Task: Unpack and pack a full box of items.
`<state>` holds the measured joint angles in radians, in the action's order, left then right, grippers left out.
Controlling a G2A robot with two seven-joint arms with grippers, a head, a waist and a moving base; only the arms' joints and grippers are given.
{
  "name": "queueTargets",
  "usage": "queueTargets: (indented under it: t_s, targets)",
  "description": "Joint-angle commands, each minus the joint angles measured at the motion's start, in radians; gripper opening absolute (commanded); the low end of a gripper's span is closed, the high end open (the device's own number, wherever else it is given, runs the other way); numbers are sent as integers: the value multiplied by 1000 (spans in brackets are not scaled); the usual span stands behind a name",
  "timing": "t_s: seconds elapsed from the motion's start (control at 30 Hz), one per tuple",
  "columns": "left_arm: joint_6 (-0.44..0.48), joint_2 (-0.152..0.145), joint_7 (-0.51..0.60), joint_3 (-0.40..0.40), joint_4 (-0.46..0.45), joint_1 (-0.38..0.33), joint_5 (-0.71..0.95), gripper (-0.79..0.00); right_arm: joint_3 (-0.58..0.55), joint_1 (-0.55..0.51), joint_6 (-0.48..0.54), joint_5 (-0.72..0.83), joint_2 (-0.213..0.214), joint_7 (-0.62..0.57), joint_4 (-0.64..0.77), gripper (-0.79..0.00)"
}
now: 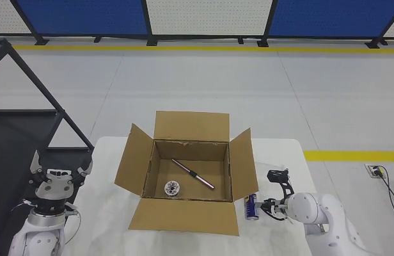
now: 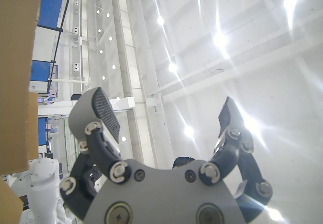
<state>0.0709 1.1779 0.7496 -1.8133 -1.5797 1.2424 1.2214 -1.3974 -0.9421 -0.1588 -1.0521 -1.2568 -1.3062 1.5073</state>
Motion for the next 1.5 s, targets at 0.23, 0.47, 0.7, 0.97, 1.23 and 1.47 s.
queueTargets:
  t_s: [0.23, 0.47, 0.7, 0.97, 1.23, 1.47]
  targets:
    - [0, 0, 0, 0, 0, 0, 0, 0, 4, 2, -2, 7, 5, 2, -1, 0]
    - [0, 0, 0, 0, 0, 0, 0, 0, 6, 2, -5, 14, 8, 5, 0, 0]
    - [0, 0, 0, 0, 0, 0, 0, 0, 8, 1, -6, 21, 12, 7, 5, 0]
    - [0, 0, 0, 0, 0, 0, 0, 0, 6, -4, -5, 38, 16, 12, 15, 0]
    - [0, 0, 0, 0, 0, 0, 0, 0, -1, -16, 2, 59, 22, 13, 30, 0]
    - [-1, 0, -15, 0, -11, 5, -2, 0, -39, -39, -27, 119, 25, 71, 100, 0]
